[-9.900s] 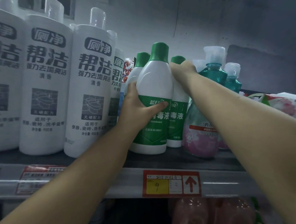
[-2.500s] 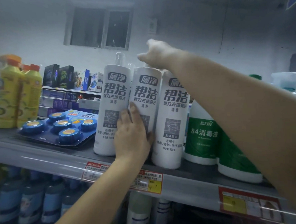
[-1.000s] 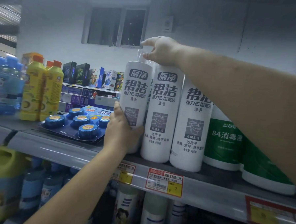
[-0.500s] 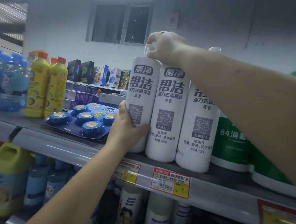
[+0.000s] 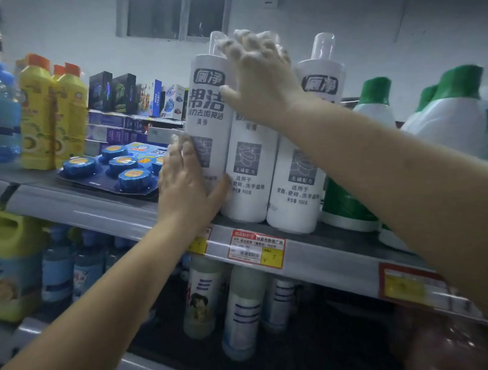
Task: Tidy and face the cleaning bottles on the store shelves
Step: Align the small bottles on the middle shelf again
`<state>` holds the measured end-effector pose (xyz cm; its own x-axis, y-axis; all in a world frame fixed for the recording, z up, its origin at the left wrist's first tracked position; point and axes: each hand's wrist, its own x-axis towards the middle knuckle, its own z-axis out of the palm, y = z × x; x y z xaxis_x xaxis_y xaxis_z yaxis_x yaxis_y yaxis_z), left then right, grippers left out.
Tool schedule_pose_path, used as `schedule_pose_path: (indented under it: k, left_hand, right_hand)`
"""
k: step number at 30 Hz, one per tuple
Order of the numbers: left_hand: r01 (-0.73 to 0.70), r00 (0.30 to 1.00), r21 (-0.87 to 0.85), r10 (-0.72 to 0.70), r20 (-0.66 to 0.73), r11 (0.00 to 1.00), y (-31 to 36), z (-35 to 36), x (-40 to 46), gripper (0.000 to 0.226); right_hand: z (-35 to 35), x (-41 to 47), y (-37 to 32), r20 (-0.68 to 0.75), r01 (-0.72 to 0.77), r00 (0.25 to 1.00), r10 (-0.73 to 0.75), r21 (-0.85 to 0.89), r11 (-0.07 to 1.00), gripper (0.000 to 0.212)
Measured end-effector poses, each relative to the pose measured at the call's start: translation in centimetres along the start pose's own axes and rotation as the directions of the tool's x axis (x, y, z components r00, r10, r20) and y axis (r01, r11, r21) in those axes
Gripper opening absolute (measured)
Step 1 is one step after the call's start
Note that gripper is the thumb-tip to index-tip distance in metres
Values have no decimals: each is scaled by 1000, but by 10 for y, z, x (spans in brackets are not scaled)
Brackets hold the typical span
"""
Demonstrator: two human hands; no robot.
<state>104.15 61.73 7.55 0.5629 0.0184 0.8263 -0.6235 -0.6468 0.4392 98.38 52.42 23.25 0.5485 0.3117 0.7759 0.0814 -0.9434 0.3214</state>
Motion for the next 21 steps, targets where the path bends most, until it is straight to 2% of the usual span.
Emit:
schedule_pose_path:
  k: [4, 7, 11, 14, 17, 21]
  left_hand:
    - [-216, 976, -80, 213, -47, 973, 3, -7, -42, 76]
    - [-366, 931, -99, 361, -59, 926, -4, -13, -75, 56]
    - [-432, 902, -82, 430, -32, 898, -20, -16, -114, 36]
    - [-416, 909, -42, 416, 1, 908, -28, -14, -141, 27]
    - [-352, 930, -17, 352, 107, 936, -33, -7, -165, 22]
    - [-86, 942, -65, 102, 321, 994, -32, 14, -193, 32]
  right_hand:
    - [1, -54, -9, -36, 59, 998, -55, 106, 993, 62]
    - [3, -107, -12, -72, 105, 993, -93, 195, 975, 56]
    - [16, -184, -14, -78, 137, 990, -120, 290, 947, 41]
    - [27, -242, -20, -31, 156, 987, -155, 355, 922, 30]
    - [42, -290, -27, 96, 116, 980, -172, 421, 900, 25]
    - [64, -327, -26, 377, -156, 926, -30, 454, 877, 27]
